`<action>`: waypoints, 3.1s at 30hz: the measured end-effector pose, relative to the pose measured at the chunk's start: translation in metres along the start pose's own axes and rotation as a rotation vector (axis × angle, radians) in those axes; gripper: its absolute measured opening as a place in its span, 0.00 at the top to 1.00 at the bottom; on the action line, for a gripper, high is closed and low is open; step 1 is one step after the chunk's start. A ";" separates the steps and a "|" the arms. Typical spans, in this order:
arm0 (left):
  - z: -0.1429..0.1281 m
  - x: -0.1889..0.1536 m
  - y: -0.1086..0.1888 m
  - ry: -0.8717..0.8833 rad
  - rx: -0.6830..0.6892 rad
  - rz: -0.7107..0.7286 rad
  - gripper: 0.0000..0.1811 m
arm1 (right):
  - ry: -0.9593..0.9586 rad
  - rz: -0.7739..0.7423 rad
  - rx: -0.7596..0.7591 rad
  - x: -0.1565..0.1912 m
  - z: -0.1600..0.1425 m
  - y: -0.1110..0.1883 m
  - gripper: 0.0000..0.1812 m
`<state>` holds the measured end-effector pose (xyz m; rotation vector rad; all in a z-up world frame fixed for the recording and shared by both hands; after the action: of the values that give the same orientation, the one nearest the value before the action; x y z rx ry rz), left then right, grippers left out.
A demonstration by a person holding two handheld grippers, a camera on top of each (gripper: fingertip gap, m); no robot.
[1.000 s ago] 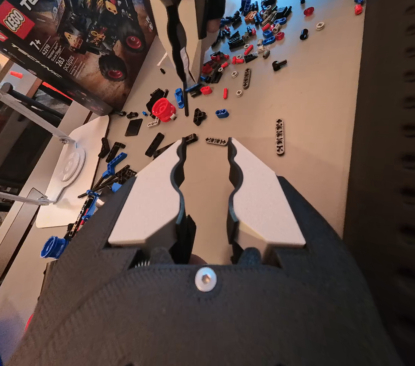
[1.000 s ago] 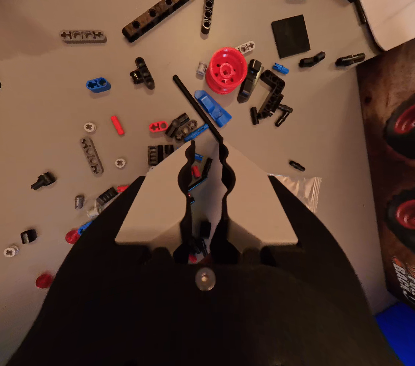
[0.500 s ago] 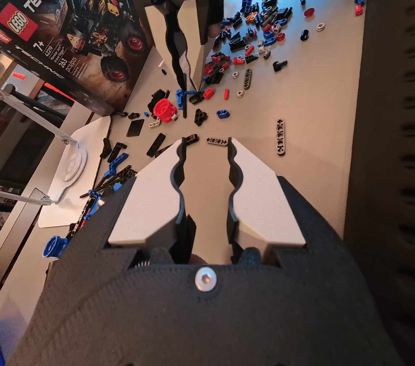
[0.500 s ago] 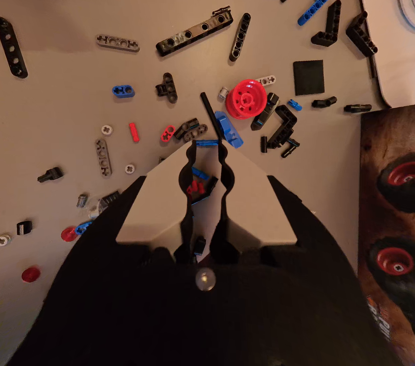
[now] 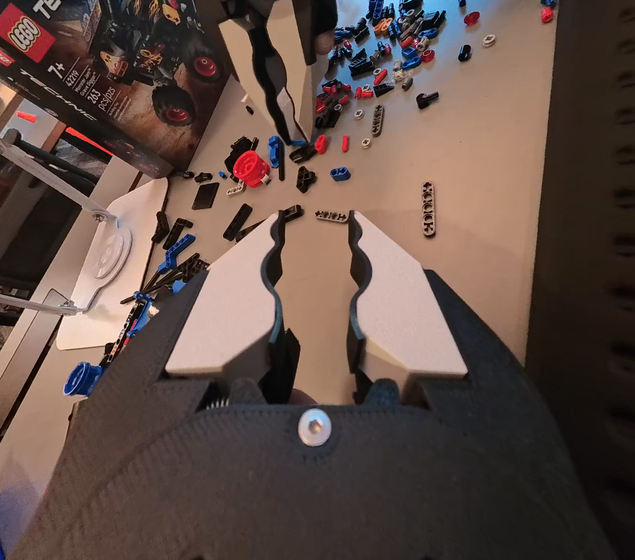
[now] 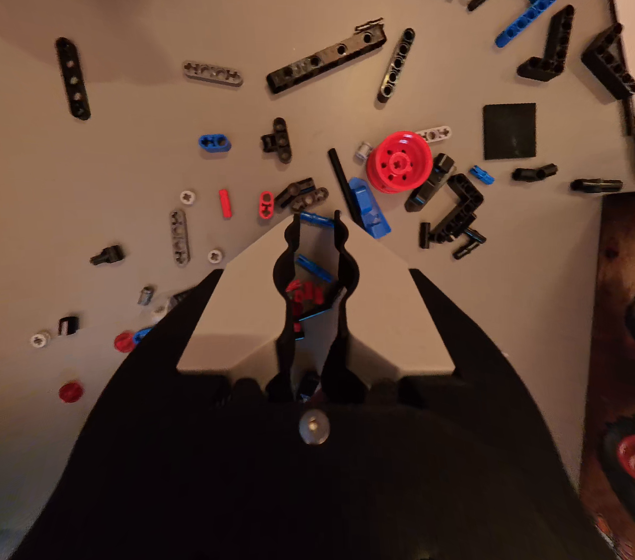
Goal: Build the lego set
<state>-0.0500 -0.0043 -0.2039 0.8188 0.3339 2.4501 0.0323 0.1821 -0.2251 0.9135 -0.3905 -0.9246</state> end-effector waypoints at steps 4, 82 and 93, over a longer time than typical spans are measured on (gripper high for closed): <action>0.000 -0.001 0.000 -0.003 0.001 -0.005 0.81 | -0.001 0.006 -0.009 -0.002 0.000 0.002 0.90; 0.045 0.051 0.008 0.566 -0.511 -0.013 0.89 | -0.457 0.169 -1.183 0.052 0.111 0.051 1.00; 0.049 0.053 0.007 0.599 -0.554 -0.021 0.98 | -0.481 0.219 -1.208 0.053 0.112 0.049 1.00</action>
<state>-0.0582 0.0223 -0.1368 -0.1552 -0.1341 2.5274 0.0153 0.0960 -0.1250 -0.4560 -0.2511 -0.9555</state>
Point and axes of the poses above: each gripper's, where its closed fingertips meet, y back along the fingers, z out of its top, x = y × z across the jaws, the point moved 7 cm from there along y, back along the fingers, and after that the axes turned 6 degrees about -x, right-handed, at the moved point
